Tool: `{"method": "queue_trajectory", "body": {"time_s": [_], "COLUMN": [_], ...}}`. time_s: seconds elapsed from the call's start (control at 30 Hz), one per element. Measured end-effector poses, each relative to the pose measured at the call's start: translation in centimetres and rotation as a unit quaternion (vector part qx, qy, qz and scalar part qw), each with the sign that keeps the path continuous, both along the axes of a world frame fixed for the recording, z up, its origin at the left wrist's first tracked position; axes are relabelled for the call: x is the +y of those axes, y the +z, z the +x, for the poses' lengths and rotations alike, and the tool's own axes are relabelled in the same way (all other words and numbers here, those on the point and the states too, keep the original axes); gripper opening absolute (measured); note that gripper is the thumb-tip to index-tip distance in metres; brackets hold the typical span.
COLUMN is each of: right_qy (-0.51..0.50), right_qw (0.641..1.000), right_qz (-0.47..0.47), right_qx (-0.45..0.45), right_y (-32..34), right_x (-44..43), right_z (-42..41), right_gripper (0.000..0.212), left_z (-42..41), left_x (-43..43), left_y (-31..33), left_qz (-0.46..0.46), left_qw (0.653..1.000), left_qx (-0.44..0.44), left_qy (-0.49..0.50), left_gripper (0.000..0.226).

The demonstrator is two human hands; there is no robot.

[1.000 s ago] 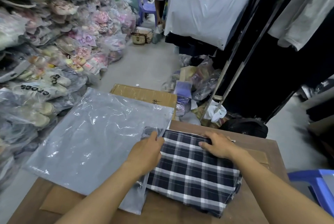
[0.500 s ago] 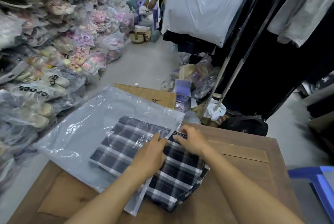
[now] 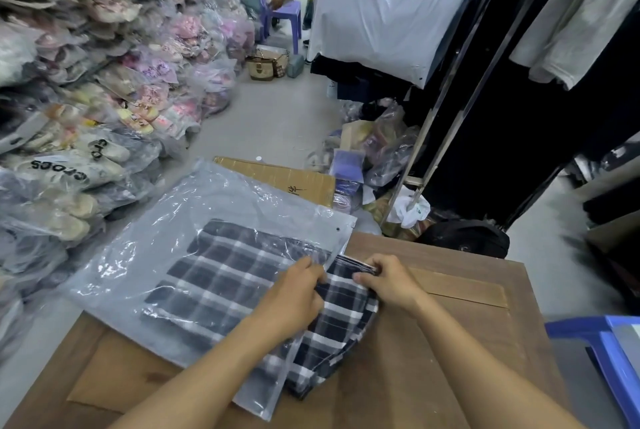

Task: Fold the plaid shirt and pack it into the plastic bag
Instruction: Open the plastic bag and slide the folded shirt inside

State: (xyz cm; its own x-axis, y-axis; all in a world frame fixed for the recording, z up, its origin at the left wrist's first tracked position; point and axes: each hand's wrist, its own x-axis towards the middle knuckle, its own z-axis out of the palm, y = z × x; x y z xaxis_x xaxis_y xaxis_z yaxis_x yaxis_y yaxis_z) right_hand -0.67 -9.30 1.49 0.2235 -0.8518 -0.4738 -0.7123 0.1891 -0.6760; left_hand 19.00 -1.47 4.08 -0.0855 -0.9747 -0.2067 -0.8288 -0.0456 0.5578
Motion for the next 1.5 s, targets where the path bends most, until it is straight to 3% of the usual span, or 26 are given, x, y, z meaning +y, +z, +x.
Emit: {"method": "queue_trajectory", "body": {"time_s": [0.1, 0.17, 0.27, 0.3, 0.37, 0.43, 0.53, 0.6, 0.73, 0.87, 1.03, 1.13, 1.2, 1.27, 1.5], "right_qy": [-0.044, -0.116, -0.213, -0.233, -0.245, -0.246, -0.313, -0.35, -0.338, -0.32, -0.303, -0.295, -0.291, -0.287, -0.268], "right_qw": [0.997, 0.981, 0.894, 0.856, 0.82, 0.845, 0.91, 0.917, 0.933, 0.931, 0.927, 0.926, 0.925, 0.923, 0.927], "right_qz": [-0.009, 0.016, 0.185, 0.232, 0.268, 0.238, 0.092, 0.02, -0.025, -0.048, -0.046, -0.041, -0.051, -0.059, -0.064], "right_qx": [-0.058, -0.154, -0.348, -0.398, -0.442, -0.412, -0.254, -0.192, -0.12, -0.168, -0.214, -0.231, -0.238, -0.248, -0.255], "right_y": [-1.2, -1.6, -0.9, -0.4, -0.3, 0.0, -0.3, -1.0, -1.9, -1.7, -1.2, -0.7, -0.6, -0.5, 0.2], "right_x": [0.5, 0.9, 1.9, 2.1, 2.0, 1.6, 0.1, -0.8, -0.9, -0.9, -2.7, -3.2, -3.3, -3.3, -3.4], "right_z": [3.9, 6.1, 8.0, 8.1, 7.4, 6.1, 3.3, 1.4, -0.7, -2.2, -3.1, -2.9, -2.9, -2.9, -3.2], "right_gripper": [0.028, 0.028, 0.014, 0.017, 0.025, 0.021, 0.012, 0.017, 0.021, 0.009, 0.011, 0.019, 0.02, 0.021, 0.021], "left_z": [-0.9, -1.2, -1.0, -0.8, -0.5, -0.3, -1.1, -2.5, -6.0, -8.6, -8.4, -7.9, -7.9, -8.2, -8.5], "left_x": [0.5, 0.6, 0.5, 0.4, 0.4, 0.4, 0.7, 1.1, 1.7, 1.1, -2.9, -7.2, -9.8, -12.0, -15.4], "left_y": [0.3, 0.6, 1.3, 1.5, 1.8, 1.6, 1.3, 1.2, 1.0, 1.0, 1.4, 1.6, 1.7, 1.6, 0.7], "left_qz": [-0.014, -0.023, -0.032, -0.03, -0.01, 0.014, 0.039, 0.057, 0.093, 0.118, 0.147, 0.008, -0.073, -0.072, 0.028], "left_qw": [1.0, 0.999, 0.996, 0.995, 0.994, 0.993, 0.992, 0.99, 0.985, 0.979, 0.968, 0.997, 0.997, 0.996, 0.99], "left_qx": [0.026, 0.041, 0.066, 0.075, 0.09, 0.106, 0.117, 0.127, 0.147, 0.166, 0.202, 0.074, 0.001, -0.027, 0.133], "left_qy": [0.001, 0.016, 0.059, 0.063, 0.062, 0.054, 0.034, 0.016, -0.016, -0.02, -0.001, 0.027, -0.006, -0.055, -0.047], "left_gripper": [0.029, 0.028, 0.027, 0.027, 0.025, 0.023, 0.021, 0.022, 0.019, 0.017, 0.011, 0.016, 0.026, 0.035, 0.017]}}
